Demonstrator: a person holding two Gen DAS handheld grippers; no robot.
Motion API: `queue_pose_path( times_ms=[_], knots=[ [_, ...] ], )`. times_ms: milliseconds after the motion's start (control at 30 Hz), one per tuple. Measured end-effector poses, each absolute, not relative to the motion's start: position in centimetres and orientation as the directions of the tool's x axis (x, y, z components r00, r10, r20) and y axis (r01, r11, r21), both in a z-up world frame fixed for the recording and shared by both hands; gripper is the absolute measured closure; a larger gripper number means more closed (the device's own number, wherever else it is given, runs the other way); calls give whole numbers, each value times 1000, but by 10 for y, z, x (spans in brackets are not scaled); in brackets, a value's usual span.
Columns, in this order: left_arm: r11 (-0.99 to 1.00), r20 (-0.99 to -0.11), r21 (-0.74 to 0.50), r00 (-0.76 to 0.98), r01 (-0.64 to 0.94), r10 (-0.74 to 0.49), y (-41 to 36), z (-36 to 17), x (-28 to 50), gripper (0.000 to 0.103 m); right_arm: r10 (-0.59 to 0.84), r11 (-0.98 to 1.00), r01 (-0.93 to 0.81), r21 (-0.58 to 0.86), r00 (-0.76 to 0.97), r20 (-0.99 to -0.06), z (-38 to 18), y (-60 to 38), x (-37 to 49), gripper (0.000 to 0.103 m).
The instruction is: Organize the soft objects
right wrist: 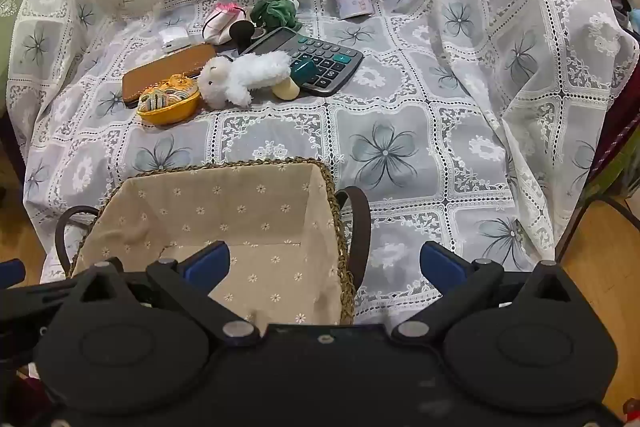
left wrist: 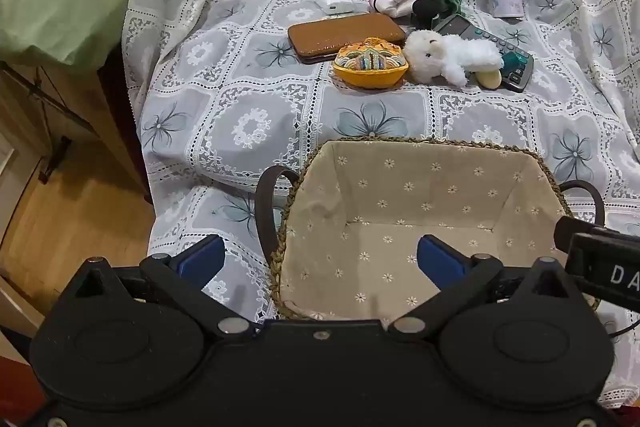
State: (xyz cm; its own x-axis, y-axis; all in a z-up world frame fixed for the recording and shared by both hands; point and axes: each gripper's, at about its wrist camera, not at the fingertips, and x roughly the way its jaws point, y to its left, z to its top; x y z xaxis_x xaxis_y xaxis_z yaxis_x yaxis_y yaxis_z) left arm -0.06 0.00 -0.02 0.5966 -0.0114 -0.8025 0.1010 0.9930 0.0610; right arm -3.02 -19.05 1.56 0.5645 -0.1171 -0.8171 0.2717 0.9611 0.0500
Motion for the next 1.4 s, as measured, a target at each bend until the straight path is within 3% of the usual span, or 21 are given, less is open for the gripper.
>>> queue_pose_path(
  times_ms=[1400],
  knots=[
    [990, -828, 59, 561, 126, -22, -3, -4, -1, 4, -106, 958, 281, 65, 551, -828, 15, -193, -29, 1]
  ],
)
